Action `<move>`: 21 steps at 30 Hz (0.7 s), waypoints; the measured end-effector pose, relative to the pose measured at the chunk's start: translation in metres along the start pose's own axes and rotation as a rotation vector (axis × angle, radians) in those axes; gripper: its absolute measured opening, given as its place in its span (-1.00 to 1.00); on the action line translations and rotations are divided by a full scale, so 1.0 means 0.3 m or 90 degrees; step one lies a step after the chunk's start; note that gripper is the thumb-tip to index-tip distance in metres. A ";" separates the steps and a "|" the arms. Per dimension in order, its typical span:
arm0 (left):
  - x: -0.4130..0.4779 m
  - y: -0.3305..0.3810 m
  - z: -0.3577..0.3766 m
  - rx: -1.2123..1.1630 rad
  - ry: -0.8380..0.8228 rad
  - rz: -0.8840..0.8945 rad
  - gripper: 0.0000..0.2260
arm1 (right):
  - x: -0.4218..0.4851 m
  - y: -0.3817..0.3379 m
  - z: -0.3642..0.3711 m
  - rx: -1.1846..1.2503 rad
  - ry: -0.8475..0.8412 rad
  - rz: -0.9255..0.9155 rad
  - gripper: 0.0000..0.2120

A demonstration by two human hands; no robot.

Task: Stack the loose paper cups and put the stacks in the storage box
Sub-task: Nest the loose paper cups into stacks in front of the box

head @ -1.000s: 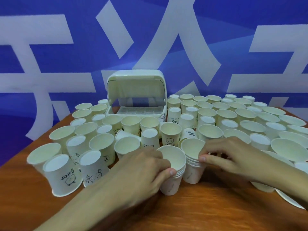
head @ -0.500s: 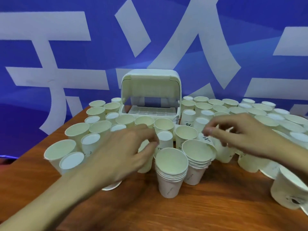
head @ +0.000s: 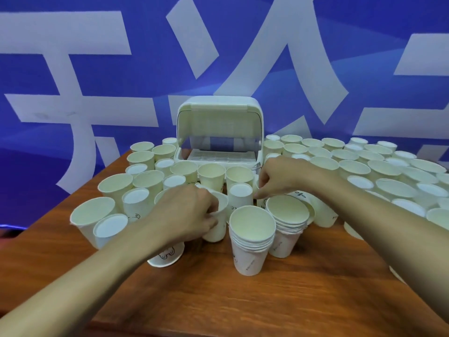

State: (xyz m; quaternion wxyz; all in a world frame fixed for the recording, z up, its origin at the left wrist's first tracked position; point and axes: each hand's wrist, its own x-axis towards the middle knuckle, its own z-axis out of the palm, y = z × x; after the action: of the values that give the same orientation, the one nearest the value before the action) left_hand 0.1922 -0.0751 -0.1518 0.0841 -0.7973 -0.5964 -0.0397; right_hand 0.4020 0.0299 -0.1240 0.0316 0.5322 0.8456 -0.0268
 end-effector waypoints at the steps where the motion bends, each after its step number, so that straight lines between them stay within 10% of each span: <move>1: 0.000 -0.005 -0.002 -0.010 0.019 -0.005 -0.78 | 0.001 -0.010 0.003 -0.010 0.005 0.007 -0.76; 14: -0.088 0.015 -0.250 -0.052 0.264 0.001 -0.83 | -0.165 -0.064 -0.096 -0.163 0.327 0.079 -0.83; 21: -0.138 0.132 -0.316 -0.159 0.268 0.098 -0.88 | -0.383 -0.011 -0.118 -0.002 0.451 0.016 -0.81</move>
State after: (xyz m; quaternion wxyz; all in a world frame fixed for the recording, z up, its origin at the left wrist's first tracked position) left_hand 0.2217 -0.1422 -0.0688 0.1098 -0.8187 -0.4939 -0.2717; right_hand 0.4479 -0.0720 -0.0794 -0.2627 0.5190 0.7972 0.1615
